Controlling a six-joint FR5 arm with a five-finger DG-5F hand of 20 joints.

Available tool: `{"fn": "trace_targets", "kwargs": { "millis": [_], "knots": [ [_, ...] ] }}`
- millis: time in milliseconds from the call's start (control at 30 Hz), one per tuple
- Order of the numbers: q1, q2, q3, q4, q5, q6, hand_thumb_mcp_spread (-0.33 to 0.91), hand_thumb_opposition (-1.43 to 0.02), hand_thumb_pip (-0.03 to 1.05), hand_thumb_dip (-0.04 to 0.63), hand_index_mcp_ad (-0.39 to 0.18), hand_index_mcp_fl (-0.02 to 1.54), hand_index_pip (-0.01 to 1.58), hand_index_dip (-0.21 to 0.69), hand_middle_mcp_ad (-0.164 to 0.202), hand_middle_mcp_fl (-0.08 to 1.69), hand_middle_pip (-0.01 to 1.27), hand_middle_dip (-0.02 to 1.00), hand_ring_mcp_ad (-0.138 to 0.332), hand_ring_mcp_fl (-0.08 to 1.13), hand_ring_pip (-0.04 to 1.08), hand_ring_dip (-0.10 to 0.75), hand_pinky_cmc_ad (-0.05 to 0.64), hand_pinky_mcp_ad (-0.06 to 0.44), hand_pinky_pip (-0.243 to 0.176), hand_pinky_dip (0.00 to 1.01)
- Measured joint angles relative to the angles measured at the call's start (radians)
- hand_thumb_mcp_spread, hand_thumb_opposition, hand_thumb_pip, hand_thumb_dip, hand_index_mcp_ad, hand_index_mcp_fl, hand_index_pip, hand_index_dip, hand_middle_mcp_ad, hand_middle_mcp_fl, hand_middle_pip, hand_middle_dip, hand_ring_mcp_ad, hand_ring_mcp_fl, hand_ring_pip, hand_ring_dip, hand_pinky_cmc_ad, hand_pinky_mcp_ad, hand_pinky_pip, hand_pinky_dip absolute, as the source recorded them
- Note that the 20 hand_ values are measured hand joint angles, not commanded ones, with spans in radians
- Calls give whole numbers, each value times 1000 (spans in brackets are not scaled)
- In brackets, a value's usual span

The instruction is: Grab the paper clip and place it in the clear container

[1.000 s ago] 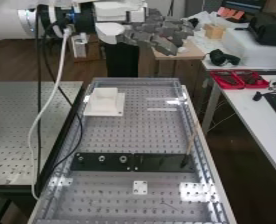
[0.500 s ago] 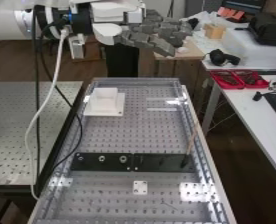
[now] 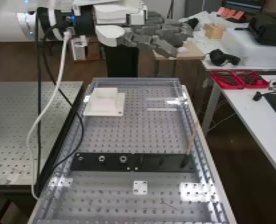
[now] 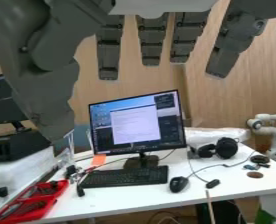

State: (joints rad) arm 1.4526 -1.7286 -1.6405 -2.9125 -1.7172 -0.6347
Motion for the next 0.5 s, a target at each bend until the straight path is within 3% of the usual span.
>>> {"fn": "trace_targets", "kwargs": {
  "millis": [367,500],
  "knots": [
    [0,7,-6,-4,0,0,271,-759,646,220,-169,51,433,77,75,7,127,175,101,7,87,94,351,264,-96,468],
    [0,7,-7,-5,-1,3,271,-759,646,220,-157,51,293,80,75,7,127,175,101,7,87,94,349,264,-96,468]
  ]
}}
